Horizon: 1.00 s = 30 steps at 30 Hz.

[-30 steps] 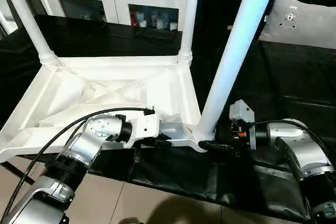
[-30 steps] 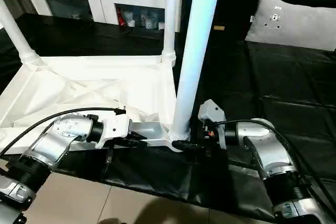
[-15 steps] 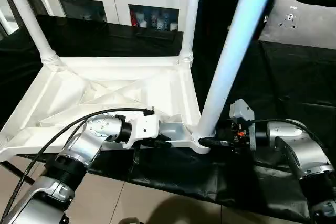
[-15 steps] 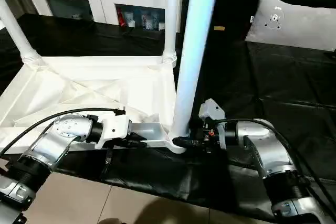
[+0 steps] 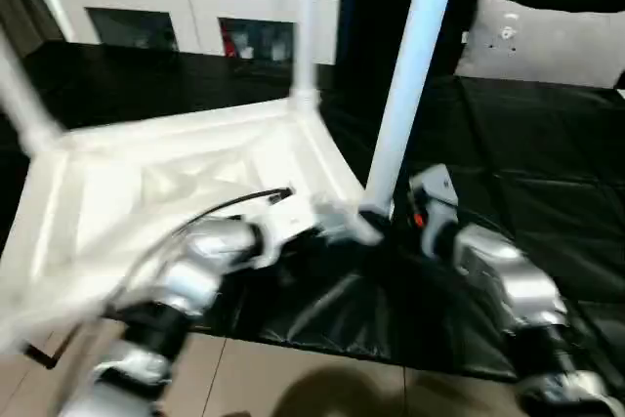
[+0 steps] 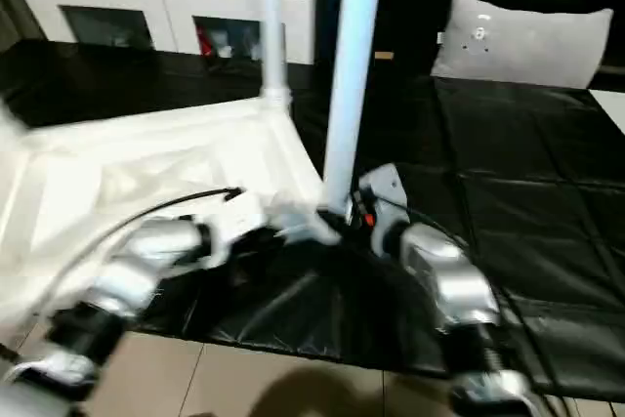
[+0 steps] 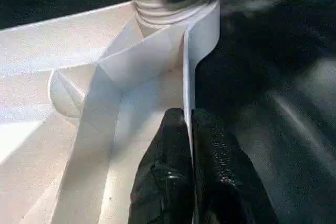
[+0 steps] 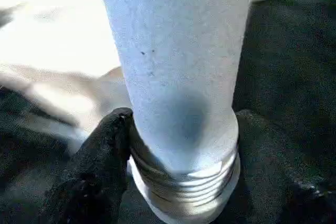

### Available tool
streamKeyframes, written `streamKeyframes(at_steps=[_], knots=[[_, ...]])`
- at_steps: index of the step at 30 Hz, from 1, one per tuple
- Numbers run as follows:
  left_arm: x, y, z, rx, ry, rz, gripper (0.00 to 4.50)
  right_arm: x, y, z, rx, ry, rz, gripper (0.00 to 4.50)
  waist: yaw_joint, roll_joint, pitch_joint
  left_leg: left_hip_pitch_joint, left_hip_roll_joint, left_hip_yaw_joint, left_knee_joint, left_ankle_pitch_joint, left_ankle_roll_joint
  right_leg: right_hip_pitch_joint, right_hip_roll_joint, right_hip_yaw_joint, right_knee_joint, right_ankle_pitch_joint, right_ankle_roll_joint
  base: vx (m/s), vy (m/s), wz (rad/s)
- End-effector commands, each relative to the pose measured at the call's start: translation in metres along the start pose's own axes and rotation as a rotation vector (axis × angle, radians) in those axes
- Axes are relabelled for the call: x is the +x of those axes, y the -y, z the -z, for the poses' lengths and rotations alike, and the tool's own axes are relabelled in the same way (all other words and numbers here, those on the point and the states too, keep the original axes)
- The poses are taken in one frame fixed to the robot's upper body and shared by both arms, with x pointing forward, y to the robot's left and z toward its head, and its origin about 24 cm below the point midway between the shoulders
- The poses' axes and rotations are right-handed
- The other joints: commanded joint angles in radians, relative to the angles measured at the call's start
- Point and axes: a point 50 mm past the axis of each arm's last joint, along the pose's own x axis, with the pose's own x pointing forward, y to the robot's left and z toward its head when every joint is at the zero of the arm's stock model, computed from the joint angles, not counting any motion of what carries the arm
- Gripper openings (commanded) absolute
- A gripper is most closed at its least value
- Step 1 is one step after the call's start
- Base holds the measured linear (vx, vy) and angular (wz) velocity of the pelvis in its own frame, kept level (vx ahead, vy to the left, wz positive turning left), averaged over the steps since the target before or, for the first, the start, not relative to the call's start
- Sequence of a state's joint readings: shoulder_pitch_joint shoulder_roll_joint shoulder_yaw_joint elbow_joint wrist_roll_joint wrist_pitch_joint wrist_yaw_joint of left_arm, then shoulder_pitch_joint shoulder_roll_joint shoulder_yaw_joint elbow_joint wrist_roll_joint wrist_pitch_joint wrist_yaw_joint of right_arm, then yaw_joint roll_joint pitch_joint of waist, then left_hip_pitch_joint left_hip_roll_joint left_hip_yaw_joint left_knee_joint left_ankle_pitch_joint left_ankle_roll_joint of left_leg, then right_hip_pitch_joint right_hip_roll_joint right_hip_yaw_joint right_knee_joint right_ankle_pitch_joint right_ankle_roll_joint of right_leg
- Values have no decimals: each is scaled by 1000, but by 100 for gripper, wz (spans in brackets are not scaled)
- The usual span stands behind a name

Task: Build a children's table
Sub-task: Rotate leg to tighten

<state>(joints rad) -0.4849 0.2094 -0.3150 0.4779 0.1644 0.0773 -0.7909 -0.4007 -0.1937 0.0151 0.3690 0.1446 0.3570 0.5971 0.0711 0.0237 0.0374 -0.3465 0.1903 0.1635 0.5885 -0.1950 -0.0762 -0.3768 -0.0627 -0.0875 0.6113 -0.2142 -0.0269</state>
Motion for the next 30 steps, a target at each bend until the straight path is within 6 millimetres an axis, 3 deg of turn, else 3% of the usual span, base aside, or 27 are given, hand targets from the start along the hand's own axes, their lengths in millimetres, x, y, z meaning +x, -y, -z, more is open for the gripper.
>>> streamKeyframes(at_steps=[1,5,6,10,12,15,17,21,23,26,30], knots=[[31,20,-31,-8,118,7,0,27,-31,5,99,-30,-27,269,1,-14,-39,0,39,-14,-77,-217,22,32,-91,59,-106,-393,-106,0,0,0],[41,26,-42,-16,144,-4,0,35,-31,2,145,-14,59,269,-2,-12,-43,-4,39,-14,-76,-195,21,35,-90,60,-99,-321,-119,0,0,0],[43,27,-44,-9,140,-8,0,35,-30,-3,147,27,74,325,-3,-13,-46,-5,40,-12,-74,-182,27,36,-90,62,-95,-282,-130,0,0,0],[40,24,-42,3,127,-16,0,32,-29,-6,145,63,68,348,1,-14,-49,-12,37,-9,-70,-134,53,42,-90,62,-87,-188,-149,0,0,0],[30,14,-30,22,82,-41,0,25,-20,-4,121,69,80,384,7,-12,-48,-13,37,-9,-70,-127,58,42,-90,61,-88,-196,-146,0,0,0],[23,6,-21,32,52,-66,0,20,-14,-2,100,68,92,388,10,-8,-45,-10,40,-10,-73,-155,52,39,-90,60,-93,-232,-137,0,0,0],[14,-1,-12,53,30,-73,0,12,-9,-4,68,90,66,429,10,-8,-43,-8,41,-10,-76,-175,46,37,-88,61,-96,-255,-126,0,0,0],[4,-6,-5,75,19,-42,0,0,-2,-8,7,114,7,442,11,-7,-46,-9,43,-10,-75,-172,44,38,-90,63,-90,-218,-134,0,0,0],[-3,-7,1,115,9,24,0,-13,2,-11,-76,112,-89,442,19,-7,-51,-10,43,-10,-69,-137,60,43,-88,64,-81,-130,-151,0,0,0],[-10,-7,6,137,-1,86,0,-25,9,-13,-152,96,-160,442,18,-7,-51,-12,43,-8,-68,-137,69,46,-89,62,-79,-108,-163,0,0,0],[-17,-4,8,147,23,183,0,-35,16,-17,-222,64,-216,442,20,-12,-49,-11,42,-7,-68,-140,72,44,-90,60,-82,-152,-173,0,0,0]])
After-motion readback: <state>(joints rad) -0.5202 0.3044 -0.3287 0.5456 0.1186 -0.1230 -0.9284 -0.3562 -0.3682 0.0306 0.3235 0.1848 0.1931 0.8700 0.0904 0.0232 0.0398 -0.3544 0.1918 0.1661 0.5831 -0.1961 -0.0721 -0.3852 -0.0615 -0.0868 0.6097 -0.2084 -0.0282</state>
